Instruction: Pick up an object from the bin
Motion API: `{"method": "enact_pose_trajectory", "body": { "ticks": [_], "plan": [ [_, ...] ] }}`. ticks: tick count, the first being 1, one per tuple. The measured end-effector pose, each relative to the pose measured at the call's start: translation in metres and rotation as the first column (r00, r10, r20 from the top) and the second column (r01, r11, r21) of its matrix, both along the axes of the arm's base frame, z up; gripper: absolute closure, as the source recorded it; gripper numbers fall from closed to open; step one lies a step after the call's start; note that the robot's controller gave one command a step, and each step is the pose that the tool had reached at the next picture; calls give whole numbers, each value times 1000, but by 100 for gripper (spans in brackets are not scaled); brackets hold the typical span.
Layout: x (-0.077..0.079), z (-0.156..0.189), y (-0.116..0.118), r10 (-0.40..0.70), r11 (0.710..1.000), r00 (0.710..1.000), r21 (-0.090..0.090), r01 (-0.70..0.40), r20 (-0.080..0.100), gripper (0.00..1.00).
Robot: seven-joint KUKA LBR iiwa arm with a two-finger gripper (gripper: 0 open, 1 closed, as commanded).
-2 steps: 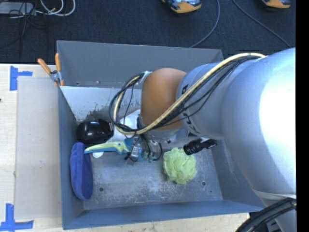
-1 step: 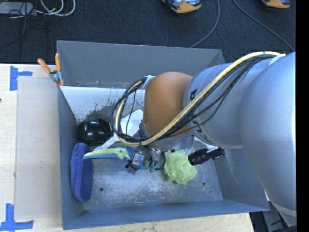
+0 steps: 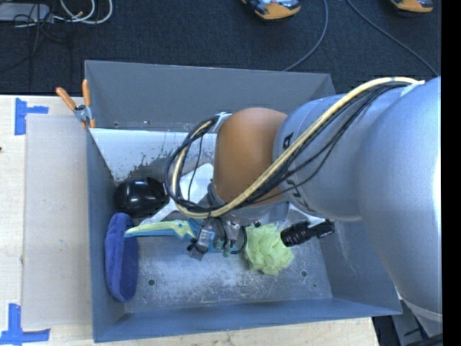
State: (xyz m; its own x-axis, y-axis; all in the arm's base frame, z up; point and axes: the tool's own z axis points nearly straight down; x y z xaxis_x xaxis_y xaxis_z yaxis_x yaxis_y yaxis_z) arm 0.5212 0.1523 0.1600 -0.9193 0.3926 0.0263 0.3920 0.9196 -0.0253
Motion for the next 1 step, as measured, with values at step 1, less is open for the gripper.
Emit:
{"method": "enact_pose_trajectory", "body": {
  "ticks": [1],
  "plan": [
    [0,0,0,1,1000,1000,0,-1,0,100]
  ]
}}
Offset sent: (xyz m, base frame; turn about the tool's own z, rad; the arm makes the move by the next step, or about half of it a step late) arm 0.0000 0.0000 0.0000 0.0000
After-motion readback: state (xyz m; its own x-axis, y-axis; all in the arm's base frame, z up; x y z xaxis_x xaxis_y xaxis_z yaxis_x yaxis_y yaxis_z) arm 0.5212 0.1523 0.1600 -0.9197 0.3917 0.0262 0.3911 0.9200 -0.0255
